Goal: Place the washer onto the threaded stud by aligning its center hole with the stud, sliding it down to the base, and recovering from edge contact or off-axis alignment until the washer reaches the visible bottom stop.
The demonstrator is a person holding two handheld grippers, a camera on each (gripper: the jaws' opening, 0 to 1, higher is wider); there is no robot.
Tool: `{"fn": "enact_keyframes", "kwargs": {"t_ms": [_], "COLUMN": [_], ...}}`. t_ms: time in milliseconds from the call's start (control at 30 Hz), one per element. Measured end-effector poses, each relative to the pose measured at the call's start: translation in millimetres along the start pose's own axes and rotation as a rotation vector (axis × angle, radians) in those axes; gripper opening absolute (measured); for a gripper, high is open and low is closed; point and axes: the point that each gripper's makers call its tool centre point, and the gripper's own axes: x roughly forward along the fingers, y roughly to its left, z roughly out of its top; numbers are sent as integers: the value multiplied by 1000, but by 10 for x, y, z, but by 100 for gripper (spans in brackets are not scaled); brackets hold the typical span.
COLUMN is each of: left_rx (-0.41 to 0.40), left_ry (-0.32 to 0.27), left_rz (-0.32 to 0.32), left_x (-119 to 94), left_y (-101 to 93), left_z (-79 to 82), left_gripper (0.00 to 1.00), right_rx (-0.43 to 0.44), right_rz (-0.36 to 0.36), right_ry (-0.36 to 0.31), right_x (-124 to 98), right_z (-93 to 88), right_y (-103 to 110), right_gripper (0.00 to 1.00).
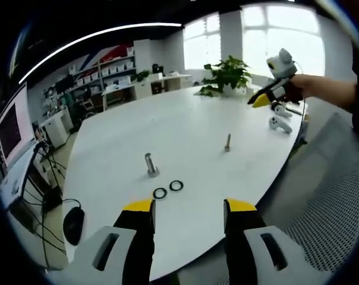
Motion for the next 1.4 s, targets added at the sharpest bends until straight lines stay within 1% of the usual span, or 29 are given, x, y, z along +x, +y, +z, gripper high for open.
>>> {"fn": "enact_keyframes", "kwargs": {"t_ms": [33, 100, 200, 267, 367, 400, 500, 567, 600, 667, 700, 733, 767, 800, 867, 933, 1000, 1067, 1100, 1133, 1167, 1200, 1233, 1267, 1300, 1367, 1400], "left_rx": [2, 12, 11, 16, 25, 23, 20, 23, 25, 28, 29, 35, 39, 47, 61, 64, 80, 77, 75, 73, 72, 99, 128, 161, 173, 189, 208], "left_ry": [3, 9, 8, 11, 19, 17, 12, 15, 17, 13, 10, 9, 11, 8, -2, -3, -4, -9, -11, -13, -14, -8, 9, 31, 40, 52, 73], "left_rz": [-9, -16, -22, -28, -33, -33, -33, -36, -40, -42, -41, -40, -37, -30, -22, -21, -17, -35, -41, -46, -53, -68, -68, -66, -70, -89, -108], "left_x": [5, 10, 8, 11, 8, 5, -4, -5, -7, -16, -19, -24, -30, -36, -45, -53, -60, -58, -58, -59, -58, -50, -44, -28, -10, 41, 79], "left_y": [-24, -47, -69, -98, -115, -116, -119, -130, -142, -155, -154, -159, -162, -159, -152, -151, -142, -165, -166, -162, -169, -173, -144, -87, -54, 33, 86], "left_z": [1, -6, -5, -8, -22, -20, -14, -18, -21, -12, -9, -8, -8, 1, 26, 34, 45, 54, 61, 72, 79, 83, 74, 65, 69, 94, 91], "left_gripper": [44, 43, 43, 43, 43, 43, 43, 42, 41, 41, 41, 41, 41, 42, 42, 40, 38, 39, 39, 39, 39, 39, 39, 39, 39, 41, 42], "right_rx": [25, 34, 45, 56, 74, 70, -2, -4, 2, 32, 48, 80, 102, 110, 106, 98, 54, 9, -38, -56, -44, -36, -42, -62, -66, -72, -68], "right_rz": [-14, -42, -75, -83, -94, -97, -134, -136, -138, -154, -158, -170, -170, -166, -163, -156, -167, -213, -242, -244, -240, -249, -258, -268, -269, -274, -276], "right_ry": [-13, -8, 19, 20, 30, 31, 38, 28, 17, -11, -25, -60, -80, -96, -101, -107, -98, -55, -45, -44, -45, -36, -28, -6, 7, 3, 7], "right_x": [-105, -249, -387, -447, -543, -566, -640, -659, -711, -720, -723, -730, -735, -731, -713, -655, -599, -589, -600, -593, -575, -560, -551, -546, -546, -550, -549], "right_z": [-61, -199, -424, -518, -696, -736, -845, -872, -903, -898, -879, -819, -782, -748, -731, -707, -704, -757, -752, -745, -750, -773, -790, -826, -840, -843, -858], "right_y": [15, 47, 130, 198, 373, 423, 556, 633, 577, 611, 614, 619, 628, 649, 693, 777, 831, 806, 769, 766, 770, 729, 708, 671, 665, 655, 649], "right_gripper": [31, 30, 30, 30, 30, 29, 29, 29, 29, 29, 28, 27, 27, 27, 27, 27, 27, 25, 25, 25, 25, 25, 25, 24, 23, 22, 21]}}
